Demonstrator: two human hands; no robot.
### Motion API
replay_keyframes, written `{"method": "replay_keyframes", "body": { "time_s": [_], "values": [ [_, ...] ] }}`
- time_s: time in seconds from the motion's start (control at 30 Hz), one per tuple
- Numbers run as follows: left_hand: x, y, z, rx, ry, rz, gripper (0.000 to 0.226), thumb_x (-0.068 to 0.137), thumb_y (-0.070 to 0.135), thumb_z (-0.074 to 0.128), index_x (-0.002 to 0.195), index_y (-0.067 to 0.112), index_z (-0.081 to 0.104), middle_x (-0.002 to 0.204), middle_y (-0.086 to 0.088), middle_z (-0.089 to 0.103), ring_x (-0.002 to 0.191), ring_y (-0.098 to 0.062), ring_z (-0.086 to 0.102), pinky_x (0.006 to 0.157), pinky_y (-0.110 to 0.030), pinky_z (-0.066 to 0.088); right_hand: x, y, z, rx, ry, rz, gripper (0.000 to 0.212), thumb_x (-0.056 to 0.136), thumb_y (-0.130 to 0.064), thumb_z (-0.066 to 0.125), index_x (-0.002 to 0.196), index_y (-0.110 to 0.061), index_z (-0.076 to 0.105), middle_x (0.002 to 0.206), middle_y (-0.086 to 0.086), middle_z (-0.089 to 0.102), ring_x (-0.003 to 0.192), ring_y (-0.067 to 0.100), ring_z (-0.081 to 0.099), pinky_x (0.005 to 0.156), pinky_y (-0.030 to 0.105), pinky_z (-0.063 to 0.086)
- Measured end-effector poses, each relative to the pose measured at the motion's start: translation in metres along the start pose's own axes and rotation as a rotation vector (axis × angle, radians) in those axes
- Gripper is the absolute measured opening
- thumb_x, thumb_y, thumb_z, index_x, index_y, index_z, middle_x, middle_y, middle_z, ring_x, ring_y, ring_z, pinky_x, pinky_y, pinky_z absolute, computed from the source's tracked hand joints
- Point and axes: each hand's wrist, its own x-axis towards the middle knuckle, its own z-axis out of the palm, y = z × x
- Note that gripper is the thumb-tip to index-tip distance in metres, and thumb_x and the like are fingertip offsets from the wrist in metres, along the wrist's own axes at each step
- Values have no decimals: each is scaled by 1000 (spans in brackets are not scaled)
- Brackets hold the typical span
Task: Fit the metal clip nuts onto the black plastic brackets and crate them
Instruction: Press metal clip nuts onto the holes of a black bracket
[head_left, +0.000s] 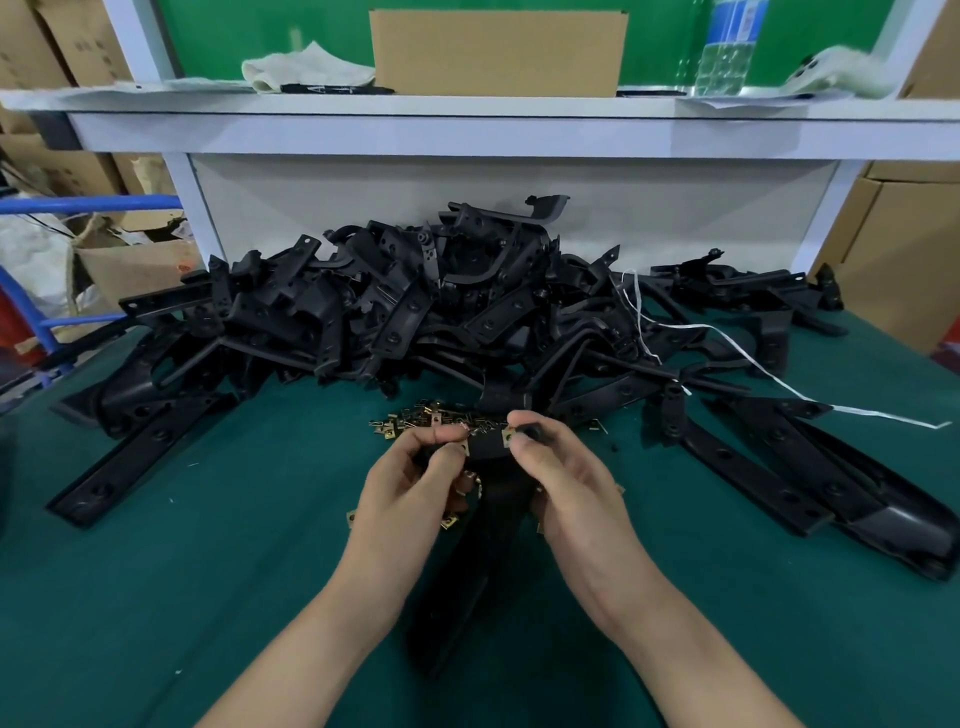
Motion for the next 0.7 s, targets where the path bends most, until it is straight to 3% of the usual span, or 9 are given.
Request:
{"method": "replay_keyframes", "body": {
  "time_s": [0.1,0.17,0.27,0.37,0.47,0.57,0.7],
  "values": [
    [-3,-6,5,18,0,9,14,98,11,56,100,18,67,71,11,67,70,-8,63,64,-19,53,0,4,5,77,71,38,4,91,-23,69,94,-24,71,116,15,69,107,26,64,105,57,46],
    [-5,-9,7,48,-5,19,14,98,11,55,99,20,66,70,13,67,67,-5,63,62,-16,52,-1,6,7,85,96,56,10,92,-16,67,89,-25,70,113,22,65,102,32,61,103,62,45],
    [-4,-10,5,48,-7,23,14,97,11,55,98,20,66,69,13,66,67,-6,63,63,-16,53,-1,5,7,67,74,54,10,82,-24,66,90,-26,71,119,28,62,105,44,60,102,64,45],
    [-3,-9,4,47,-12,31,16,96,10,55,95,21,67,71,12,66,68,-7,62,64,-18,54,-1,5,7,62,50,52,14,80,-25,63,91,-26,71,115,24,66,101,35,63,102,62,47],
    [-6,-8,4,65,-44,75,25,97,9,55,89,30,66,70,14,64,66,-7,60,61,-18,52,-2,4,5,53,22,35,15,80,-24,60,91,-26,70,104,18,69,96,27,63,94,53,51],
    [-11,-6,3,157,-93,217,14,96,28,55,99,40,62,74,9,63,65,-10,57,59,-19,49,-6,-1,1,-26,-30,-50,21,81,-22,55,98,-27,67,97,9,67,90,21,61,84,44,50],
    [-14,-6,-5,347,-135,438,20,94,42,48,113,37,51,87,6,63,71,-13,58,63,-26,48,-15,-6,2,-168,-90,-220,26,84,-12,49,106,-24,58,81,-10,59,74,5,51,67,16,46]
  ]
}}
